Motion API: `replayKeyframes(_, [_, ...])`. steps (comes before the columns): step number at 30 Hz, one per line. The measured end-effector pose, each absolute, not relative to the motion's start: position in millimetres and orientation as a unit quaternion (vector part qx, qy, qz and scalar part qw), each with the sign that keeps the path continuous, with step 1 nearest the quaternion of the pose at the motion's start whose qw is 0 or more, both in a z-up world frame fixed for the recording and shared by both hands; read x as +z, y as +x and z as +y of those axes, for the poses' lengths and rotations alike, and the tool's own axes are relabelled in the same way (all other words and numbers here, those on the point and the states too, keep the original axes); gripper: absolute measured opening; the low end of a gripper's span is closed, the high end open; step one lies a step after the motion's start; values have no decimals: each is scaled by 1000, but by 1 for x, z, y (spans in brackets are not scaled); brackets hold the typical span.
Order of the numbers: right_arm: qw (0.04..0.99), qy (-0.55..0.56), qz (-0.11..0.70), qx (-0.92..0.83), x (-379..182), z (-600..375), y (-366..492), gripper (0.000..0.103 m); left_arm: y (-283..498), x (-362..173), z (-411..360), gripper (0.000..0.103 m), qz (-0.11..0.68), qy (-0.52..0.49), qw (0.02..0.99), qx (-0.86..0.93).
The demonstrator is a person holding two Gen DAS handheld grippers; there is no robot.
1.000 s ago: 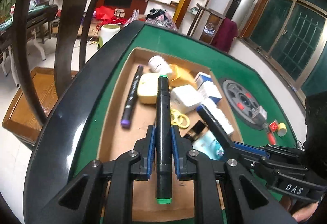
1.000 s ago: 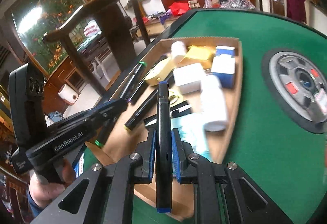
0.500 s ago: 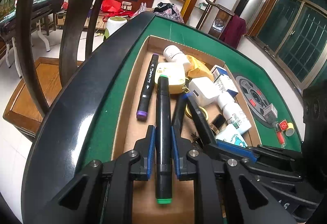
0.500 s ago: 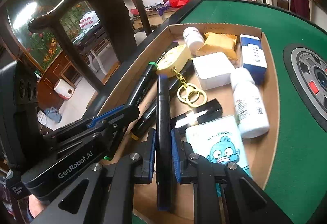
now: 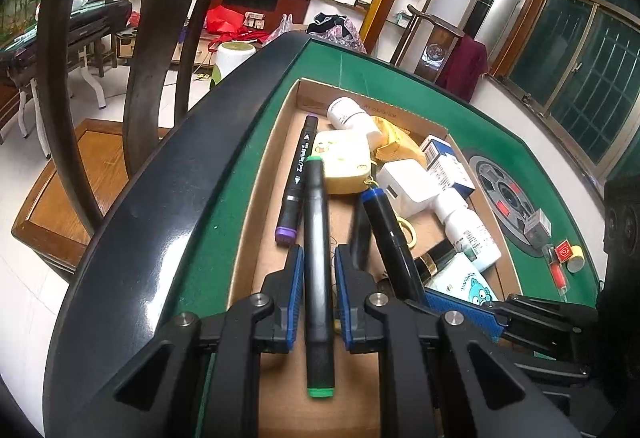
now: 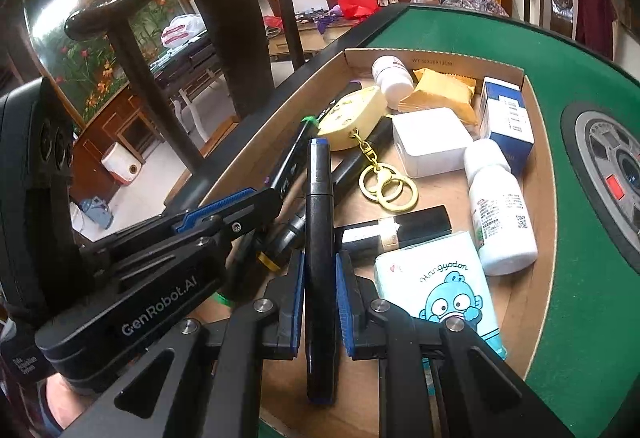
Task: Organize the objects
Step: 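Lower both markers into the tray and open both tools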
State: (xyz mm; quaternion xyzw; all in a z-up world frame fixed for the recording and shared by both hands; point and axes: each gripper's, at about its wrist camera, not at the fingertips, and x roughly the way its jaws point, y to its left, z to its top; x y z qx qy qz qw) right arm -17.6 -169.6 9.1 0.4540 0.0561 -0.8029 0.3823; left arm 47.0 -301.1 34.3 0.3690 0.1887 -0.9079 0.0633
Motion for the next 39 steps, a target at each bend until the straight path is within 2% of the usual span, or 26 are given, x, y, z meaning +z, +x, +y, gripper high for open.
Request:
replayKeyframes(5, [380, 455, 65, -803, 4, -167, -20, 18, 46, 34, -300, 16, 183, 368, 68, -909])
replayKeyframes(7, [379, 452, 65, -805, 5, -166, -21, 18, 47, 35, -302, 22, 189, 363, 65, -910])
replayKeyframes(9, [377, 446, 64, -809, 8, -162, -21, 18, 50, 38, -304, 34, 196, 353, 64, -913])
replayKeyframes(11, [376, 443, 63, -811, 9, -159, -20, 18, 52, 41, -305, 41, 202, 343, 60, -915])
replayKeyframes(18, [376, 437, 50, -815, 15, -148, -20, 21, 53, 45, -305, 50, 198, 336, 59, -919])
replayKeyframes(29, [380, 417, 31, -825, 27, -131, -15, 34, 54, 47, -308, 55, 206, 326, 60, -921])
replayKeyframes(39, [379, 415, 3, -827, 33, -111, -24, 37, 56, 50, -310, 57, 213, 310, 58, -925])
